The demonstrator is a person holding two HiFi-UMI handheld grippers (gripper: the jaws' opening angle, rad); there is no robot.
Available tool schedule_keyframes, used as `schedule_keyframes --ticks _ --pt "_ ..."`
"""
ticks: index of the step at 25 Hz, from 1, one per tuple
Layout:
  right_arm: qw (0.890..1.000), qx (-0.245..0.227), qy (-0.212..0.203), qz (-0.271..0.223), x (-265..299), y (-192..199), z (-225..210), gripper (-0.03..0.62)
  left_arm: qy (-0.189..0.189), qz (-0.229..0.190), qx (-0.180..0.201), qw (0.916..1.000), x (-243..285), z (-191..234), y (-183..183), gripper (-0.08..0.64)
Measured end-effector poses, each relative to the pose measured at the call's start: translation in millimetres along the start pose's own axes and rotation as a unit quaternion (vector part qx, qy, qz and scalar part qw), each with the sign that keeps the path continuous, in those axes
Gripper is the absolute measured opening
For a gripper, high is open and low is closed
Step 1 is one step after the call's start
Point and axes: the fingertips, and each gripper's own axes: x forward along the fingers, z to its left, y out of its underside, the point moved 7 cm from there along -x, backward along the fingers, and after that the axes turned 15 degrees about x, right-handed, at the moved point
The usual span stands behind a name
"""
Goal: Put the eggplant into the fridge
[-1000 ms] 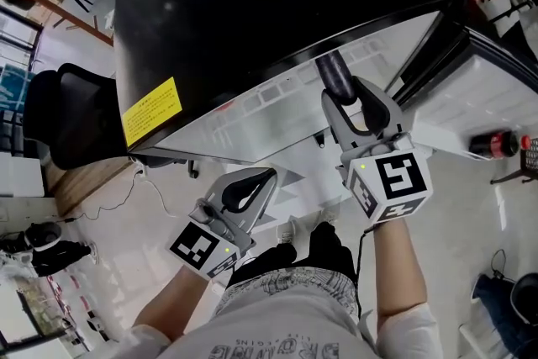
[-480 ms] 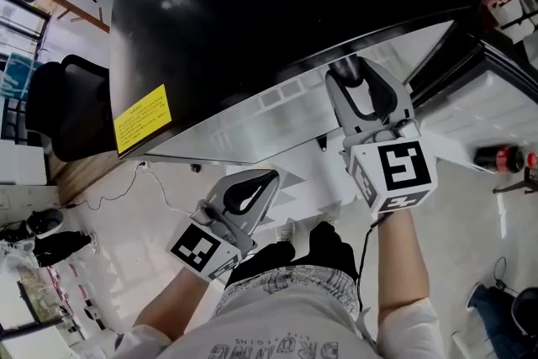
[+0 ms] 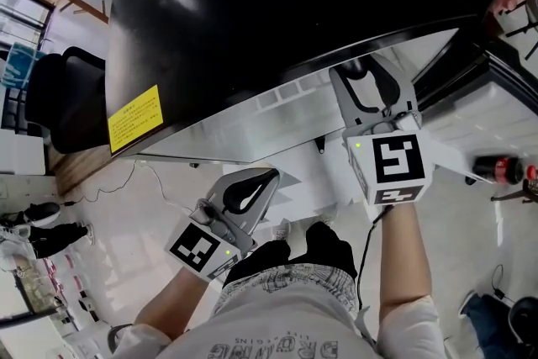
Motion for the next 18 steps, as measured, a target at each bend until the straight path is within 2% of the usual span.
schedule_keyframes --ticks 10,18 --pt "0.997 -0.056 0.025 0.038 13.0 1.3 -2.6 0.189 -0.006 0.0 -0.004 1.0 6.6 -1.4 -0.9 0.006" --pt "0.994 -0.08 0.038 0.063 22.9 4.1 -2.9 0.19 -0.011 -0.002 -0.006 0.9999 6.9 2.3 -1.6 0.006"
